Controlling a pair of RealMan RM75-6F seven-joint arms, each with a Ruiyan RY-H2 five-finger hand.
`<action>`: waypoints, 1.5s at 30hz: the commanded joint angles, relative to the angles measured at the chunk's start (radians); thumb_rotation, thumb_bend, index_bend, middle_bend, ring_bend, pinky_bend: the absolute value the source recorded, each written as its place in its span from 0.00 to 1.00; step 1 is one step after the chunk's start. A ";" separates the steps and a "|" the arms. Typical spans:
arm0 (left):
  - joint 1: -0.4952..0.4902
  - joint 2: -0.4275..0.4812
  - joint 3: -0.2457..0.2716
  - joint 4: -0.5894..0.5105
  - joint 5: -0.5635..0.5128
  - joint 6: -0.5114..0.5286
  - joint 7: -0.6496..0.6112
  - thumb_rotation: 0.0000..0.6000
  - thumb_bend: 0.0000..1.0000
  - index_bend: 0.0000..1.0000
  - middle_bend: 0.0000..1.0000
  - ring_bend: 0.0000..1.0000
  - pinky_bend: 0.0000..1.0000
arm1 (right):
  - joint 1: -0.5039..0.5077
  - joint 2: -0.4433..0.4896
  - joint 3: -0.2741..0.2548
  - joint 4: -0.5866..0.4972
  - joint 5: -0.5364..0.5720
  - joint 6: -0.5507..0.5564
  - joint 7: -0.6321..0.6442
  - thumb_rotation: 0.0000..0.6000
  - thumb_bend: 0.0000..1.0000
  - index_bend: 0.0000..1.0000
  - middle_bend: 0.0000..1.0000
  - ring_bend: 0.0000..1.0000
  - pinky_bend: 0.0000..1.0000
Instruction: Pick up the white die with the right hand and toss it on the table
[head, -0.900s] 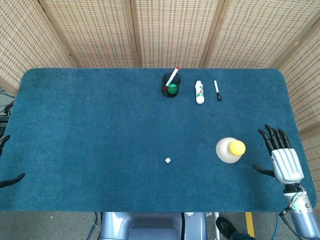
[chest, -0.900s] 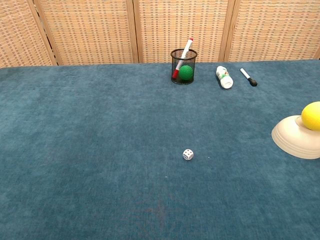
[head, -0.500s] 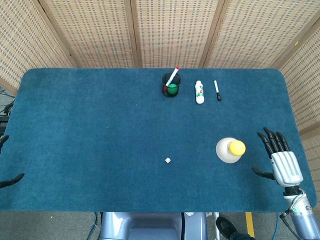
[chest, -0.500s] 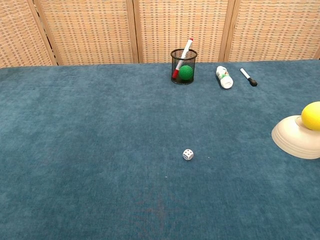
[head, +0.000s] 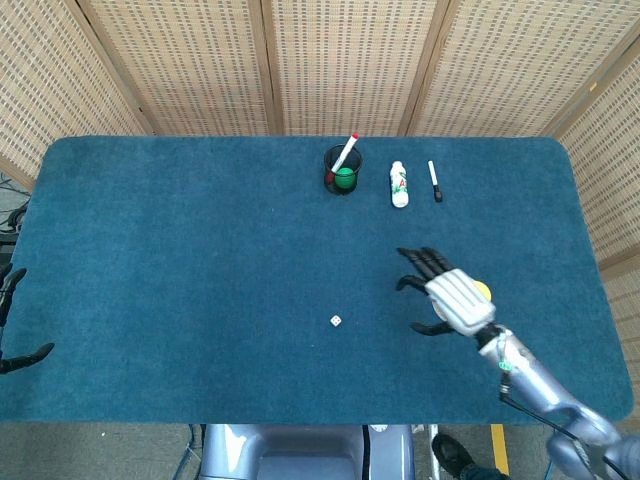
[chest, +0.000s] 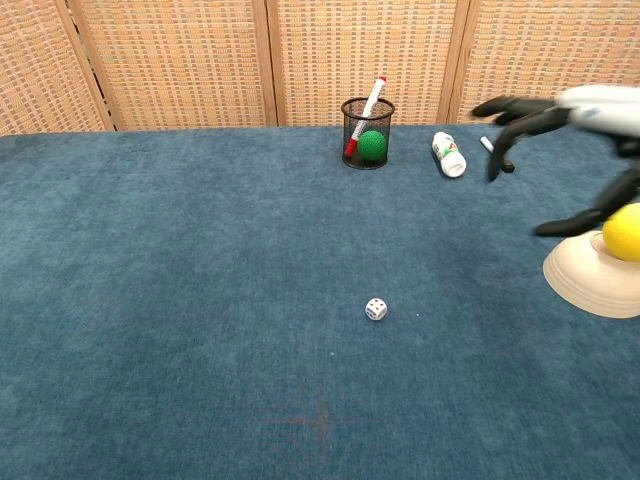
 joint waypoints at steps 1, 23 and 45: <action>-0.006 -0.003 -0.001 0.002 -0.006 -0.009 0.005 1.00 0.04 0.00 0.00 0.00 0.00 | 0.094 -0.119 0.045 0.010 0.107 -0.120 -0.122 1.00 0.30 0.38 0.00 0.00 0.00; -0.020 0.010 -0.004 0.006 -0.024 -0.048 -0.023 1.00 0.04 0.00 0.00 0.00 0.00 | 0.230 -0.462 0.056 0.251 0.430 -0.218 -0.535 1.00 0.36 0.41 0.00 0.00 0.00; -0.023 0.015 -0.002 0.004 -0.026 -0.056 -0.029 1.00 0.04 0.00 0.00 0.00 0.00 | 0.237 -0.460 0.017 0.259 0.418 -0.205 -0.558 1.00 0.41 0.45 0.00 0.00 0.00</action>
